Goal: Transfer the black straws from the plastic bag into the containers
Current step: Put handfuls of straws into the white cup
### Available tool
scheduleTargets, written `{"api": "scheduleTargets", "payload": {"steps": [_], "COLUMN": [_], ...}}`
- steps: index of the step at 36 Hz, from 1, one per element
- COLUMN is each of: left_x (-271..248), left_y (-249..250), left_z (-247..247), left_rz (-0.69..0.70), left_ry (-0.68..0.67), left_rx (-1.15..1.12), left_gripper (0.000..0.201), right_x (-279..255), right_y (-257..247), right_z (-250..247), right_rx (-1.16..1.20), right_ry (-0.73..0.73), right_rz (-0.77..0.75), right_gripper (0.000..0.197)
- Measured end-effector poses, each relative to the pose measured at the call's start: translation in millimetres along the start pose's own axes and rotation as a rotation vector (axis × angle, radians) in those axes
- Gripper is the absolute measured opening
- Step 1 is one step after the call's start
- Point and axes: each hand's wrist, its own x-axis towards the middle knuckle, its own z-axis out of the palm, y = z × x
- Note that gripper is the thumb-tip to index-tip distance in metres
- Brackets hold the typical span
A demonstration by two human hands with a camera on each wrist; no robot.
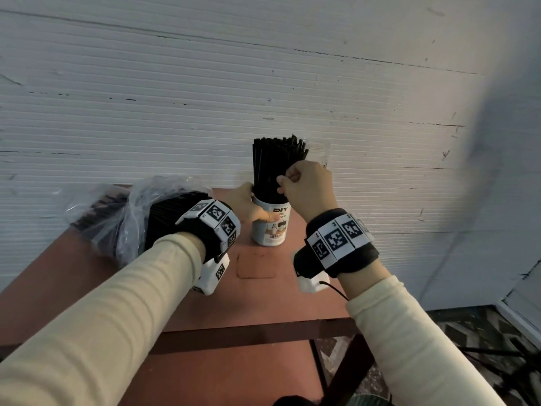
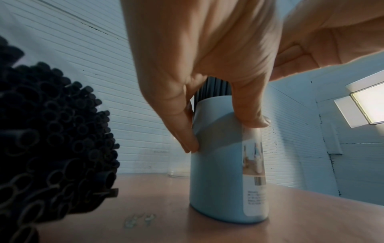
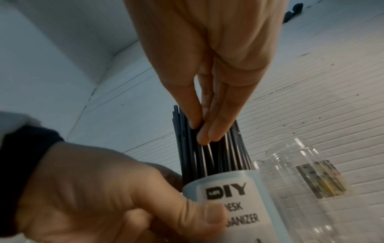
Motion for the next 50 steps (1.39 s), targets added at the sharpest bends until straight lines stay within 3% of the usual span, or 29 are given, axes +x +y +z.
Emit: {"api": "scheduleTargets", "payload": {"steps": [8, 12, 15, 19, 25, 28, 32, 34, 36, 39, 43, 45, 50], "left_x": [1.8, 1.8, 0.5, -0.4, -7.6, -14.0, -26.1, -32.3, -37.6, -45.7, -58.2, -56.0, -42.8], "left_y": [-3.2, -4.1, -5.0, -5.3, -0.9, -1.4, -6.7, -12.8, -22.2, -35.2, -42.7, -48.6, -61.9], "left_z": [0.7, 2.5, 3.6, 7.7, -2.2, -24.6, -68.9, -91.0, -110.6, -134.6, -151.0, -155.0, -160.1], "left_rz": [-0.018, -0.003, 0.010, 0.058, 0.100, 0.138, 0.253, 0.245, 0.192, 0.067, -0.075, -0.065, -0.022], "left_ry": [0.004, 0.013, -0.013, 0.030, 0.024, 0.221, 0.484, 0.571, 0.592, 0.443, -0.012, -0.046, 0.067], "left_rx": [-0.011, -0.022, -0.029, 0.014, -0.053, 0.094, 0.115, 0.140, 0.141, 0.187, 0.340, 0.368, 0.328], "left_gripper": [0.085, 0.084, 0.091, 0.097, 0.092, 0.073, 0.035, 0.026, 0.022, 0.033, 0.061, 0.059, 0.047], "right_x": [6.2, 9.1, 11.8, 11.9, 7.5, 5.7, 10.4, 12.7, 12.8, 12.9, 20.4, 25.8, 42.6], "right_y": [-6.2, -4.7, 1.4, 13.0, 23.7, 26.5, 32.7, 32.8, 30.9, 29.5, 30.1, 27.3, 24.4], "right_z": [-12.4, -17.5, -18.9, -12.0, -8.9, -12.8, -15.6, -13.8, -10.3, -2.5, 11.7, 20.0, 51.0], "right_rx": [-0.049, -0.025, -0.107, -0.185, -0.091, -0.060, -0.053, -0.081, -0.096, -0.060, 0.003, 0.004, 0.034], "right_ry": [0.183, 0.253, 0.118, -0.107, -0.098, -0.121, -0.309, -0.441, -0.561, -0.655, -0.652, -0.664, -0.619], "right_rz": [-0.137, -0.274, -0.352, -0.313, -0.248, -0.132, 0.065, 0.127, 0.143, 0.136, 0.187, 0.178, 0.233], "right_gripper": [0.010, 0.035, 0.055, 0.064, 0.101, 0.119, 0.126, 0.119, 0.097, 0.069, 0.069, 0.072, 0.086]}}
